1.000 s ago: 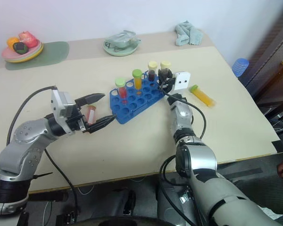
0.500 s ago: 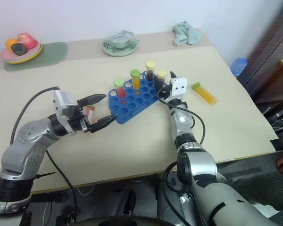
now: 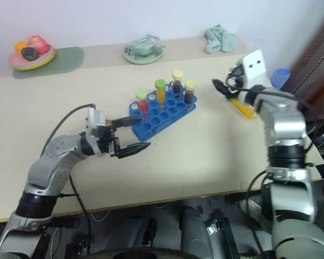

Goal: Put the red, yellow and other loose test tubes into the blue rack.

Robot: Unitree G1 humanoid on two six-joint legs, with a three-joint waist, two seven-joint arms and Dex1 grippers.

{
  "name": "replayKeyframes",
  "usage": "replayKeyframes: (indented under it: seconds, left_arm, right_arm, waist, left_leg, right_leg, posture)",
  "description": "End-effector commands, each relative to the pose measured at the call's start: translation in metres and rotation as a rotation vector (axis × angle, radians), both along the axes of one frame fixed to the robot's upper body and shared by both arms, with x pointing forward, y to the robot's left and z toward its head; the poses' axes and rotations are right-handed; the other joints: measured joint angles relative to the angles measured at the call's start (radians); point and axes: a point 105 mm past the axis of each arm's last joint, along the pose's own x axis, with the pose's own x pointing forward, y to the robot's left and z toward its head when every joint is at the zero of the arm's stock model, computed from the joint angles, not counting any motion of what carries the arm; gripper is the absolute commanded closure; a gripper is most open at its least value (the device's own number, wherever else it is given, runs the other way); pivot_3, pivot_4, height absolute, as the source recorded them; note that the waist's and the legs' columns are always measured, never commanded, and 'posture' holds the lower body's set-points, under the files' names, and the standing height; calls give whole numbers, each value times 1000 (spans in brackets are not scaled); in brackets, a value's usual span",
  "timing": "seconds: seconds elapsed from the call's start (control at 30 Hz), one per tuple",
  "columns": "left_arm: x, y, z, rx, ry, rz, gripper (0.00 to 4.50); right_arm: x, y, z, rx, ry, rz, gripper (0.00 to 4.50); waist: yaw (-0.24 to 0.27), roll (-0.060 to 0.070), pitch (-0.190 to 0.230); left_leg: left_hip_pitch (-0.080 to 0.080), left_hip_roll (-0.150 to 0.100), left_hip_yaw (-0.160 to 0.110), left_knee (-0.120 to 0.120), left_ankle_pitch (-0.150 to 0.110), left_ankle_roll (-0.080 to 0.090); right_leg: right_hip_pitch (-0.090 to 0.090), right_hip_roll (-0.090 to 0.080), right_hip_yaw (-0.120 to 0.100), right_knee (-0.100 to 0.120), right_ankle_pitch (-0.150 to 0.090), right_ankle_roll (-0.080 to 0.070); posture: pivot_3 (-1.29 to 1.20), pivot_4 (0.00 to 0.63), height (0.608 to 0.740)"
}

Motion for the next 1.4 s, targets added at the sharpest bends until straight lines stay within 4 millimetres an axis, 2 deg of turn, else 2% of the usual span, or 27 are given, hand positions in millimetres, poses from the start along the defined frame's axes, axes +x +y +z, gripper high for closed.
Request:
replayKeyframes:
  seconds: [0.03, 0.2, 0.47, 0.63, 0.9, 1.0, 1.07, 1.37, 1.4]
  left_arm:
    - [3, -5, 7, -8, -53, -33, 0]
    - [4, -9, 6, -23, -60, -42, 0]
    - [-1, -2, 5, -26, -61, 4, 0]
    - [-7, 8, 5, -19, -57, 56, 0]
    - [-12, 15, 6, -10, -53, 105, 0]
    - [-11, 15, 6, -11, -52, 107, 0]
    - [-11, 14, 6, -10, -52, 106, 0]
    - [-9, 12, 5, -12, -45, 92, 0]
    - [-8, 11, 5, -12, -45, 90, 0]
  right_arm:
    - [2, -25, -2, -12, 142, -18, 902]
    - [16, -59, -17, -61, 245, -116, 902]
    - [23, -81, -55, -193, 324, -232, 902]
    - [21, -82, -73, -226, 357, -259, 902]
    - [28, -68, -72, -210, 332, -227, 902]
    - [29, -66, -73, -218, 333, -223, 1707]
    - [28, -67, -75, -233, 343, -221, 2623]
    - [20, -70, -86, -243, 400, -183, 2623]
    - [20, -70, -87, -241, 406, -181, 2900]
  waist:
    - [-2, 0, 0]
    - [-5, 0, 0]
    - [-2, 0, 0]
    - [-5, 0, 0]
    - [-5, 0, 0]
    - [-4, 0, 0]
    - [-6, 0, 0]
    - [-6, 0, 0]
    - [-6, 0, 0]
  left_leg:
    - [0, 0, 0, 0, 0, 0]
    - [0, 0, 2, 0, 0, 1]
    - [0, 0, 3, 0, -1, 1]
    - [-1, 0, 3, 0, -1, 1]
    - [-1, 0, 3, 0, 0, 1]
    - [-1, 0, 3, 0, 0, 1]
    - [-1, 0, 3, 0, 0, 1]
    - [0, 0, 3, 0, 0, 1]
    - [0, 0, 3, 0, 0, 1]
  right_leg:
    - [0, 0, 0, 0, 0, 0]
    - [0, -1, 1, -1, 0, 0]
    - [0, -1, 1, -1, 0, 0]
    - [-1, -1, 1, 0, 0, 0]
    - [-1, -1, 1, 0, 0, 0]
    - [-1, -1, 1, 0, 0, 0]
    - [-1, -1, 1, 0, 0, 0]
    - [-1, -1, 1, 0, 0, 0]
    - [-1, -1, 1, 0, 0, 0]
  posture:
    - [0, 150, 740]
    - [0, 150, 740]
    - [0, 150, 740]
    - [0, 150, 740]
    - [0, 150, 740]
    - [0, 150, 740]
    - [0, 150, 740]
    - [0, 150, 740]
    - [0, 150, 740]
